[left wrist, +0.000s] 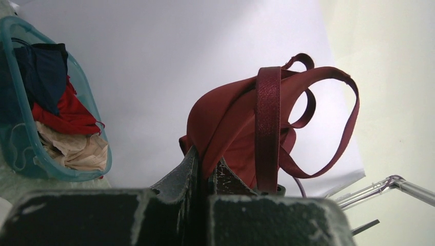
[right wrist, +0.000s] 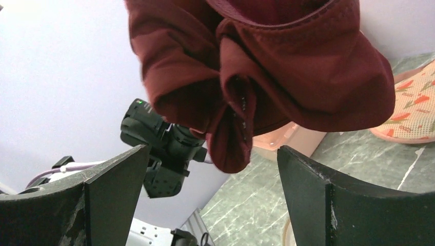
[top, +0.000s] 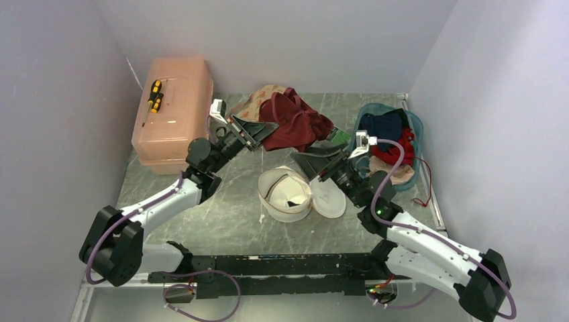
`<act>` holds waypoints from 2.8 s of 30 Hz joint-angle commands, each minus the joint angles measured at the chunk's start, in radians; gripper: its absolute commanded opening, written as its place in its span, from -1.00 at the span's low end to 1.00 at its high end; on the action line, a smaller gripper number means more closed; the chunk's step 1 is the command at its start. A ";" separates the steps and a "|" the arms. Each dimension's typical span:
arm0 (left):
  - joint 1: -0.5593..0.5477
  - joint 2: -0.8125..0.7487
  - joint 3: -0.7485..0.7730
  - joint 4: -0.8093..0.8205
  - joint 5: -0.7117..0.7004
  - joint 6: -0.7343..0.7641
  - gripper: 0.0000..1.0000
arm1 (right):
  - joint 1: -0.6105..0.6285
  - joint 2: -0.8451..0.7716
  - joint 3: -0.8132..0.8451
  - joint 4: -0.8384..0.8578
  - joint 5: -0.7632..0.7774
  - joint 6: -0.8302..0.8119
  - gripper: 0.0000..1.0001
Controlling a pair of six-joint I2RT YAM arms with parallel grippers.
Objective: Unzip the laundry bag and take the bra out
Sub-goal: Place the bra in the bin.
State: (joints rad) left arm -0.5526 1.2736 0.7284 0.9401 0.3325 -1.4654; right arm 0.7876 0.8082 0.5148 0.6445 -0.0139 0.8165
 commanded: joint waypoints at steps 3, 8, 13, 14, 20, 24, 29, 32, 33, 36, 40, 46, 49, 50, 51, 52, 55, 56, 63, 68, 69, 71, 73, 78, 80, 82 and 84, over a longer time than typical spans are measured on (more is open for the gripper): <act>-0.021 -0.015 0.031 0.081 -0.014 -0.038 -0.95 | -0.006 0.096 0.065 0.161 0.042 0.048 0.99; -0.042 -0.012 0.025 0.083 -0.012 -0.038 -0.95 | -0.008 0.149 0.097 0.202 0.049 0.038 0.98; -0.046 -0.023 0.007 0.053 -0.023 -0.030 -0.95 | -0.010 0.168 0.127 0.201 0.022 0.015 0.82; -0.046 -0.025 0.005 0.041 -0.023 -0.025 -0.95 | -0.010 0.168 0.130 0.196 0.024 0.011 0.74; -0.054 -0.026 0.003 -0.020 -0.028 0.006 -0.94 | -0.010 0.163 0.162 0.108 0.040 -0.020 0.00; -0.056 -0.006 0.000 -0.015 -0.005 0.012 -0.76 | -0.009 0.141 0.154 0.048 0.075 -0.047 -0.35; -0.056 -0.090 -0.031 -0.194 -0.049 0.099 0.01 | -0.009 0.067 0.178 -0.112 0.126 -0.138 -0.68; -0.053 -0.172 -0.058 -0.310 -0.108 0.158 0.29 | -0.011 0.014 0.192 -0.223 0.165 -0.192 -0.91; -0.053 -0.197 -0.063 -0.346 -0.118 0.184 0.37 | -0.011 -0.005 0.195 -0.254 0.181 -0.204 -0.97; -0.050 -0.270 -0.053 -0.513 -0.160 0.249 0.57 | -0.014 -0.056 0.213 -0.357 0.237 -0.245 -1.00; -0.050 -0.337 -0.013 -0.744 -0.165 0.351 0.64 | -0.025 -0.098 0.291 -0.553 0.401 -0.293 -1.00; -0.049 -0.438 -0.004 -1.088 -0.284 0.463 0.66 | -0.151 -0.076 0.410 -0.786 0.625 -0.274 -1.00; -0.050 -0.493 -0.061 -1.106 -0.323 0.444 0.65 | -0.303 -0.034 0.408 -0.834 0.528 -0.188 -1.00; -0.050 -0.509 -0.080 -1.098 -0.325 0.435 0.65 | -0.367 -0.012 0.398 -0.834 0.459 -0.150 -1.00; -0.050 -0.521 -0.093 -1.092 -0.322 0.431 0.64 | -0.431 0.015 0.388 -0.833 0.391 -0.111 -1.00; -0.050 -0.534 -0.100 -1.097 -0.317 0.432 0.63 | -0.495 0.037 0.377 -0.832 0.342 -0.066 -1.00; -0.050 -0.567 -0.109 -1.164 -0.310 0.432 0.63 | -0.684 0.068 0.313 -0.760 0.237 0.027 -1.00; -0.050 -0.589 -0.119 -1.178 -0.307 0.432 0.63 | -0.726 0.079 0.295 -0.736 0.218 0.047 -1.00; -0.050 -0.659 -0.222 -1.130 -0.284 0.382 0.61 | -0.852 0.232 0.213 -0.626 0.133 0.132 -1.00; -0.050 -0.647 -0.239 -1.150 -0.274 0.382 0.61 | -0.881 0.321 0.182 -0.583 0.120 0.108 -1.00; -0.050 -0.643 -0.243 -1.148 -0.273 0.380 0.61 | -0.884 0.337 0.176 -0.577 0.126 0.103 -1.00; -0.050 -0.635 -0.251 -1.133 -0.262 0.375 0.61 | -0.898 0.371 0.166 -0.575 0.139 0.093 -1.00; -0.050 -0.621 -0.258 -1.123 -0.252 0.372 0.61 | -0.919 0.397 0.140 -0.558 0.128 0.098 -1.00; -0.050 -0.583 -0.265 -1.106 -0.248 0.379 0.61 | -0.933 0.430 0.090 -0.510 0.101 0.110 -1.00; -0.050 -0.562 -0.268 -1.083 -0.234 0.380 0.61 | -0.933 0.445 0.074 -0.483 0.078 0.118 -1.00; -0.050 -0.546 -0.267 -1.070 -0.222 0.380 0.61 | -0.933 0.461 0.059 -0.437 0.034 0.127 -1.00; -0.050 -0.528 -0.261 -1.064 -0.213 0.384 0.61 | -0.933 0.475 0.040 -0.384 -0.018 0.147 -1.00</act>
State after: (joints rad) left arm -0.6044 0.7219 0.4622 -0.1864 0.0845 -1.0855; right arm -0.1429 1.2697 0.5751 0.0948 0.0662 0.9272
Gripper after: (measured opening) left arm 0.807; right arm 0.123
